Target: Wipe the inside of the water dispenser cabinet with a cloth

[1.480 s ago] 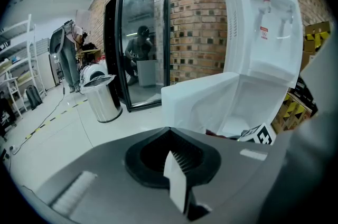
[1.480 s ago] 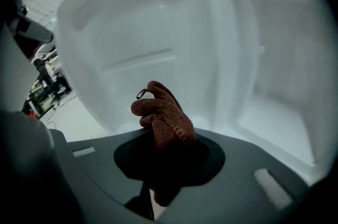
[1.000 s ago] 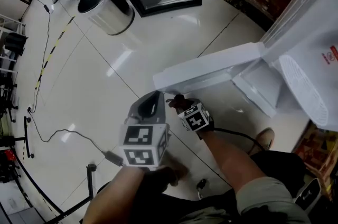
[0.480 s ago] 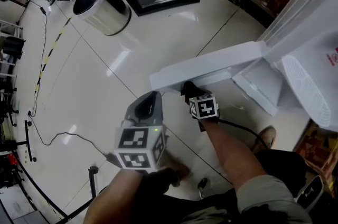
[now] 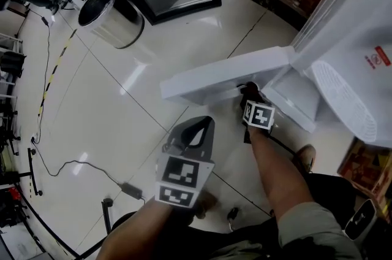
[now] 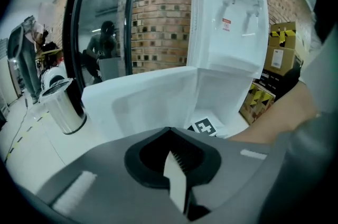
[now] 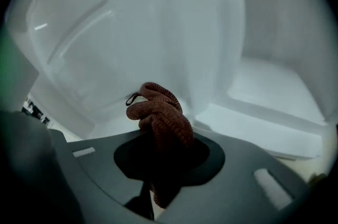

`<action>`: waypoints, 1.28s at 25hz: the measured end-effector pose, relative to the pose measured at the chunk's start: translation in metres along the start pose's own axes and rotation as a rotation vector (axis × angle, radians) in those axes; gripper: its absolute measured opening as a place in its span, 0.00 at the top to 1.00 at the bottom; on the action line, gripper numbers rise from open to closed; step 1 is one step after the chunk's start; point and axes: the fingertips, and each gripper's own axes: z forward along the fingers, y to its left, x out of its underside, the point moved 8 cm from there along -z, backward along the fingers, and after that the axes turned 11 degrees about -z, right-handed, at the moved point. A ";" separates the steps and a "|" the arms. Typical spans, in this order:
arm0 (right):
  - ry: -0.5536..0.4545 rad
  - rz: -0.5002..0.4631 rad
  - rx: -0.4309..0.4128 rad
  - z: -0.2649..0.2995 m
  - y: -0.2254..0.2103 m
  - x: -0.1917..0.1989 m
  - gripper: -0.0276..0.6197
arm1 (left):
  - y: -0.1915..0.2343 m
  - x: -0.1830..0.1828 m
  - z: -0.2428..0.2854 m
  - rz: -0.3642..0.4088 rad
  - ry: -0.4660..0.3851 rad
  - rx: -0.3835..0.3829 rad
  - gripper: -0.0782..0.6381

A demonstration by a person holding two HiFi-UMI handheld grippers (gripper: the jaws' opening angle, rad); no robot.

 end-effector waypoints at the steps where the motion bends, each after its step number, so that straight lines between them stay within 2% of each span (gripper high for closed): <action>1: -0.005 0.031 0.040 -0.003 -0.016 0.000 0.80 | -0.002 -0.002 0.001 -0.007 -0.002 0.006 0.89; 4: -0.015 0.099 0.116 -0.012 -0.054 0.000 0.80 | -0.010 -0.009 0.005 -0.003 -0.018 0.019 0.89; 6: -0.021 0.119 0.120 -0.019 -0.066 -0.001 0.80 | -0.018 -0.015 0.009 0.010 -0.030 0.032 0.89; 10: -0.037 0.085 0.047 -0.034 -0.067 -0.006 0.80 | -0.034 -0.026 0.014 0.029 -0.058 0.047 0.89; 12: -0.045 0.064 0.015 -0.044 -0.067 -0.007 0.80 | -0.042 -0.034 0.014 -0.003 -0.083 0.035 0.89; 15: -0.019 0.054 -0.030 -0.054 -0.067 0.000 0.80 | -0.059 -0.047 0.005 -0.094 -0.148 0.039 0.89; 20: 0.061 0.048 -0.062 -0.058 -0.065 0.023 0.80 | -0.073 -0.065 0.001 -0.103 -0.250 0.043 0.89; 25: 0.068 0.093 -0.017 -0.051 -0.074 0.028 0.80 | -0.072 -0.061 0.013 -0.089 -0.211 0.035 0.89; 32: 0.055 0.085 0.006 -0.022 -0.073 0.012 0.80 | -0.080 -0.062 0.013 -0.048 -0.204 0.067 0.89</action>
